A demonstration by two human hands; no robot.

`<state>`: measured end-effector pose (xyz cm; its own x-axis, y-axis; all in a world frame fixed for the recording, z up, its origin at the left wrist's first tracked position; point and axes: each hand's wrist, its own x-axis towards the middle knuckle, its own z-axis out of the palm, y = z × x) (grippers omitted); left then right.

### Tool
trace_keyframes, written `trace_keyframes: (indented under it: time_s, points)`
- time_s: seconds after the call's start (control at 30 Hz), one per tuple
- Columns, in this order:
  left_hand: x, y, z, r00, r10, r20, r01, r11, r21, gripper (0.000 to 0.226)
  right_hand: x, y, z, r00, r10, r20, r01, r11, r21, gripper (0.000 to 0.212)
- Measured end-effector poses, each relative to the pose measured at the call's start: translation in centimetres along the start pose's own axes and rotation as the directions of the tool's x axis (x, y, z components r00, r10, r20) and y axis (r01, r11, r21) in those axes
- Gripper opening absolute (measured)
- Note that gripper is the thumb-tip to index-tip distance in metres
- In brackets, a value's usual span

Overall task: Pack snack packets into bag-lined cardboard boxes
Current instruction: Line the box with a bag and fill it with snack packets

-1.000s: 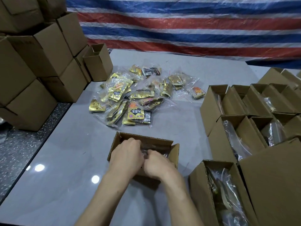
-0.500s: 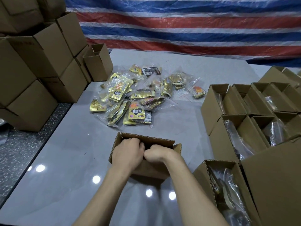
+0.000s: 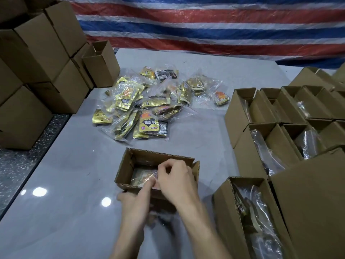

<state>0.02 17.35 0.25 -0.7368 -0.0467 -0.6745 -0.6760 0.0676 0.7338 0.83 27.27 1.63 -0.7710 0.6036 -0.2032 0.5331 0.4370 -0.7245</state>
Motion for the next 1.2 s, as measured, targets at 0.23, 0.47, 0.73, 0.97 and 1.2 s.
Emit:
trace_keyframes:
  time_s: [0.23,0.47,0.73,0.97,1.2]
  points:
    - [3.9,2.6,1.7,0.985,0.056,0.162,-0.054,0.998,-0.016,0.024,-6.5,3.0,1.0,0.85,-0.225,-0.477,0.433,0.813,0.389,0.009]
    - [5.8,6.0,5.6,0.96,0.097,0.263,-0.149,0.971,0.187,0.008,-9.7,8.2,4.1,0.926,-0.055,-0.374,0.256,0.818,0.514,0.01]
    - [6.0,7.6,10.8,0.908,0.072,0.414,-0.238,0.899,0.367,0.032,-9.7,12.1,3.3,0.998,0.05,-0.024,-0.031,0.862,0.507,0.014]
    - [5.0,7.3,15.2,0.846,0.028,0.532,-0.278,0.875,0.397,0.03,-9.0,13.1,1.6,0.998,0.038,0.05,-0.058,0.863,0.501,0.039]
    - [4.8,6.7,18.3,0.807,-0.015,0.591,-0.276,0.874,0.399,0.042,-8.8,13.5,1.2,0.996,0.046,0.08,-0.077,0.894,0.44,0.03]
